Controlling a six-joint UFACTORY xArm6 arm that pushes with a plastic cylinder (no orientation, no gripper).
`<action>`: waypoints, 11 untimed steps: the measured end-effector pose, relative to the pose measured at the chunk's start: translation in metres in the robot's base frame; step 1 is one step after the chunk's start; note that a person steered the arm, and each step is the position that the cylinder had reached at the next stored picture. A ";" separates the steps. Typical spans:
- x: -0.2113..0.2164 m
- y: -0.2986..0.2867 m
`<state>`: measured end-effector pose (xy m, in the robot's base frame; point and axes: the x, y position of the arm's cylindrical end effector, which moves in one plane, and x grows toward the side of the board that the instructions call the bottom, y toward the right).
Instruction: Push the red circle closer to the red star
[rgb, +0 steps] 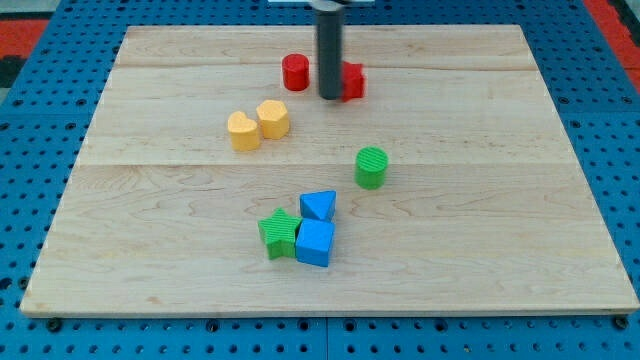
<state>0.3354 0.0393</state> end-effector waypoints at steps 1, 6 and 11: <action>-0.001 0.010; -0.041 -0.119; -0.020 -0.077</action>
